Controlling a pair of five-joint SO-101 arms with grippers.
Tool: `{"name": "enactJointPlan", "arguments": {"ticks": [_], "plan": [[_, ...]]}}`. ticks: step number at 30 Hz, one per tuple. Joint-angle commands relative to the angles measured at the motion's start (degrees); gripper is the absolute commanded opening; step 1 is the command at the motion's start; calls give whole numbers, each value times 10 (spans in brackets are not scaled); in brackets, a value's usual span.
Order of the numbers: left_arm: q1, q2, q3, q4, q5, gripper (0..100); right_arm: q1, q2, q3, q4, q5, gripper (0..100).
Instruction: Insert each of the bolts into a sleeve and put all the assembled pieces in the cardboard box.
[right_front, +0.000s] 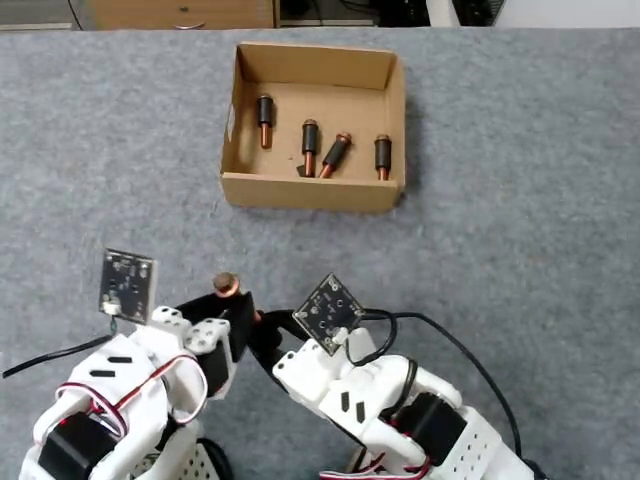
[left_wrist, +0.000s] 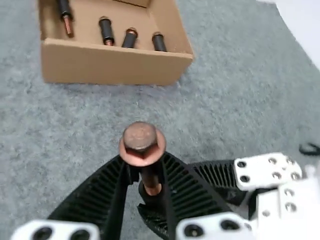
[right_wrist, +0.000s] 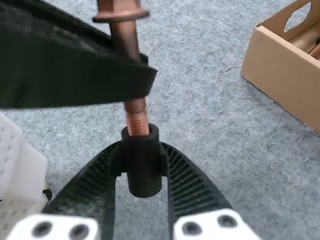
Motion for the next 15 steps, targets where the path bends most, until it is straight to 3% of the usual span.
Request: {"name": "enactJointPlan", "arguments": {"ticks": [1,15], "plan": [[30,-19,-8,1,-37,18,-4,-12,-39,2,5,1],[31,-20,-6,2,-42,21,0,-12,-44,3,6,1]]}}
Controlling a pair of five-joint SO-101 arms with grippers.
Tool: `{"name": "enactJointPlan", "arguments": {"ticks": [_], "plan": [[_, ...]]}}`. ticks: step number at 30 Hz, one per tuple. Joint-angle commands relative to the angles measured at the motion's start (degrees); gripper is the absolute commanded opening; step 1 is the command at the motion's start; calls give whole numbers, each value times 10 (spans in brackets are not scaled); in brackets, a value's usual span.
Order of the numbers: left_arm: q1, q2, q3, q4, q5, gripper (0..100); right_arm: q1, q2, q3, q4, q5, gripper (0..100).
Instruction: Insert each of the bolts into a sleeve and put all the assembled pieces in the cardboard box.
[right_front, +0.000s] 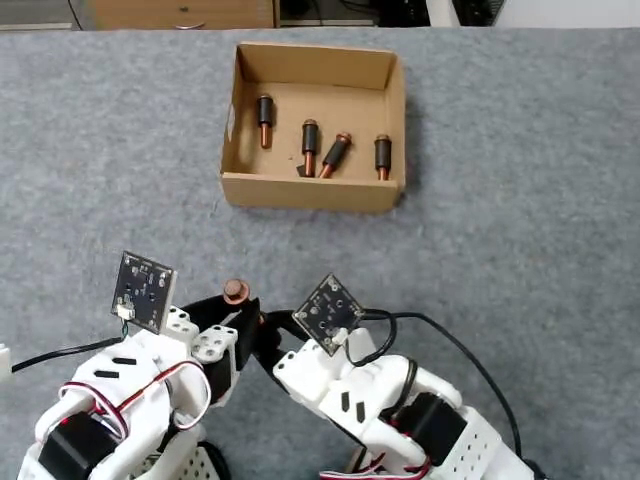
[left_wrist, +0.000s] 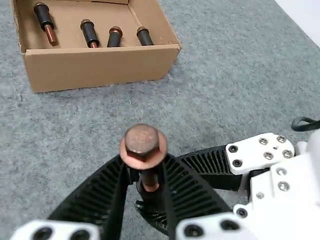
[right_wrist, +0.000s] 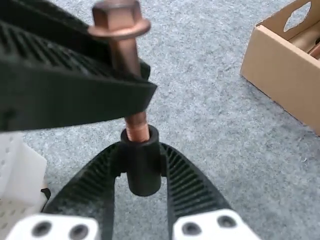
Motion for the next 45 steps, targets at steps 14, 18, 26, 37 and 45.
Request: {"name": "enactJointPlan", "arguments": {"ticks": [14,18,26,37,45], "plan": [[-30,-21,18,4,-7,174,7,-12,-56,-4,6,1],[-33,-21,17,0,-7,176,42,-12,-61,-8,7,1],[-58,-21,6,-49,-4,318,129,-12,-70,-38,22,1],[-189,-21,47,-100,-7,163,390,-6,-71,-244,49,1],[-280,-21,176,-135,-7,14,448,90,-172,-302,47,1]]}}
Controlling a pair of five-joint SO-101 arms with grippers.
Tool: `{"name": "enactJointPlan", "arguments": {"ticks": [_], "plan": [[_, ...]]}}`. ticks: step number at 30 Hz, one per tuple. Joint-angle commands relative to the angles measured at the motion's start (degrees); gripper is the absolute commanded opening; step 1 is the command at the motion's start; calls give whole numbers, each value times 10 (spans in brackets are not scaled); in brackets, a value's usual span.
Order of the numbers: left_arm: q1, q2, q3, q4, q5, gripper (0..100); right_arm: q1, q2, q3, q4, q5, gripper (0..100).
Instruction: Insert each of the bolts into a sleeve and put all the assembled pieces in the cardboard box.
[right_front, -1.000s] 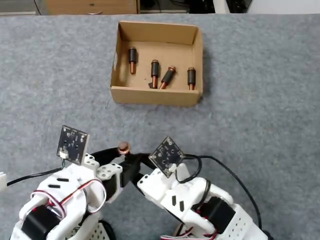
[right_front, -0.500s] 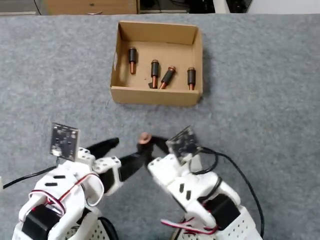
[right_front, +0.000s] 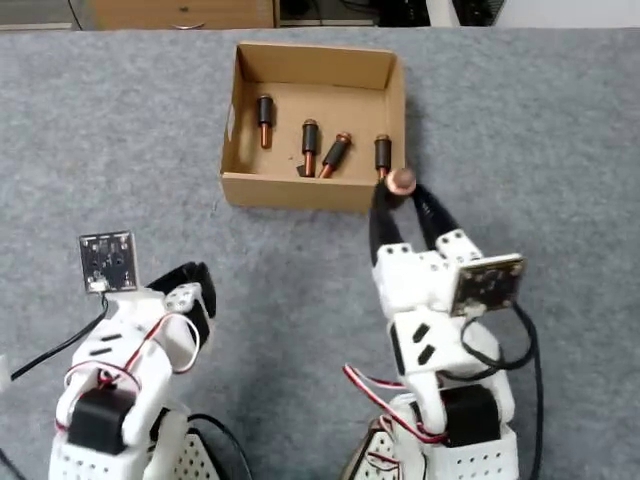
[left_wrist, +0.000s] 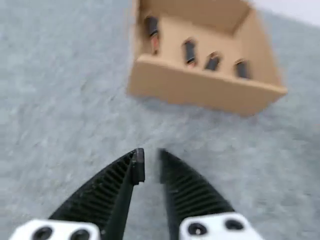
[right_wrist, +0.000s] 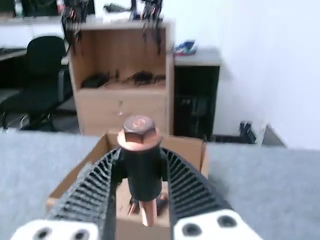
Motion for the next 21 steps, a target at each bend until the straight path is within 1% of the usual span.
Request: {"name": "enactJointPlan", "arguments": {"ticks": [1,5,11,16,21], "plan": [[-45,-20,54,-46,-6,22,17,83,-105,-35,4,1],[-96,-20,140,-100,-6,18,18,245,-211,-56,4,1],[-140,-20,204,-106,-6,18,33,531,-387,-46,5,1],[-161,-16,222,-100,-6,18,34,743,-555,59,6,1],[-159,-15,222,-69,-3,18,35,919,-747,180,7,1]]}}
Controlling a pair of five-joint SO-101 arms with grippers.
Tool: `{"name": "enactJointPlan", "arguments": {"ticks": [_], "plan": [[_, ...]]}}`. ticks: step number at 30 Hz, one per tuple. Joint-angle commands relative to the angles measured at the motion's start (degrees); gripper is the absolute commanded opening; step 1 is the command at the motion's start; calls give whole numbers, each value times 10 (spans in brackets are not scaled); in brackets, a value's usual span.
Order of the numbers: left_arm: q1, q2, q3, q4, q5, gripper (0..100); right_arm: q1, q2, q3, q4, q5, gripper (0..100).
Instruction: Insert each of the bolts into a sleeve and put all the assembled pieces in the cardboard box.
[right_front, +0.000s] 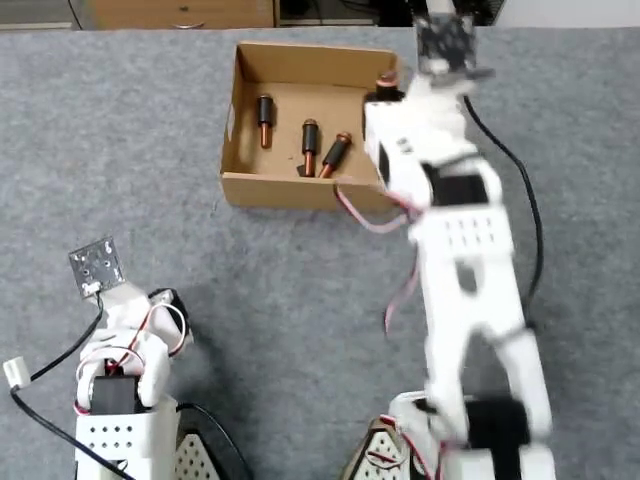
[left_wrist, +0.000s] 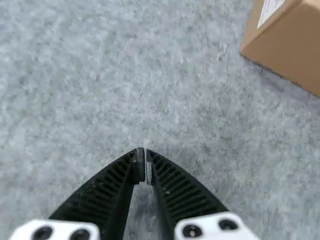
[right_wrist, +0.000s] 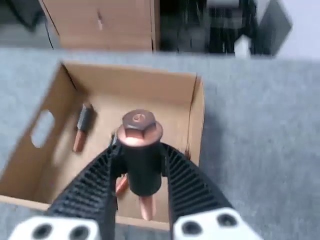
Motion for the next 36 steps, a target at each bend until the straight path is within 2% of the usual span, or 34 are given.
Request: {"name": "enactJointPlan", "arguments": {"ticks": [1,12,17,25,31,36], "plan": [[-11,-16,7,13,-3,18,12,112,-175,73,6,1],[-8,-16,6,13,-2,18,16,470,-531,232,30,1],[33,-16,6,17,-3,18,24,609,-663,257,30,1],[33,-16,6,17,-4,18,21,771,-829,310,52,2],[33,-16,6,17,-4,18,21,838,-948,371,51,6],[33,-16,6,17,-3,18,21,859,-1048,436,51,167]]}}
